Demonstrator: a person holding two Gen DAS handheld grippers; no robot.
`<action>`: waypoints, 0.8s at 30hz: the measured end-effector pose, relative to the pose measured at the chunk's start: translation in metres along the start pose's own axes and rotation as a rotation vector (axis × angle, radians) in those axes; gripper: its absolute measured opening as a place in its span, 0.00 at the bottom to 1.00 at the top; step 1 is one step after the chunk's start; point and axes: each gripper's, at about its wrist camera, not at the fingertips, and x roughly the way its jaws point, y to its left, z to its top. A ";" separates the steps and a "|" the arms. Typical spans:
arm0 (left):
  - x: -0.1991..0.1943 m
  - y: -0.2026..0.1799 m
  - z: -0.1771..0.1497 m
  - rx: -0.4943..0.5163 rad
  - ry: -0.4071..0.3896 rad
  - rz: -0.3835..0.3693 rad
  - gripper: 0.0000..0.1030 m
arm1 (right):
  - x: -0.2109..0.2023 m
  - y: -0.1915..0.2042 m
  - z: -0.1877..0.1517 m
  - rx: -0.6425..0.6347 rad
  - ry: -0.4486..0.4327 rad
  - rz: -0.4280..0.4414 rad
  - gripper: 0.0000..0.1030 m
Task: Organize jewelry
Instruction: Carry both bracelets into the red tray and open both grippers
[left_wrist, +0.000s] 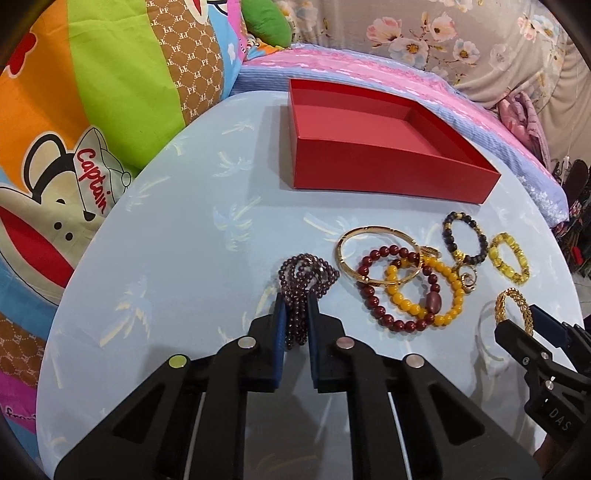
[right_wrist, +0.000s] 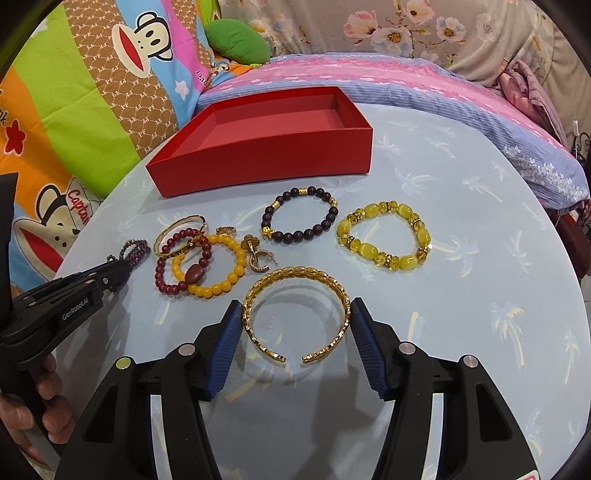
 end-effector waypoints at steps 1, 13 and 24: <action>-0.003 0.000 0.000 -0.004 -0.003 -0.005 0.10 | -0.003 -0.001 0.001 -0.002 -0.006 0.001 0.55; -0.046 -0.013 0.057 0.052 -0.110 -0.082 0.10 | -0.030 -0.017 0.063 -0.022 -0.098 0.021 0.55; 0.000 -0.032 0.183 0.068 -0.163 -0.112 0.10 | 0.027 -0.022 0.208 -0.042 -0.114 0.083 0.56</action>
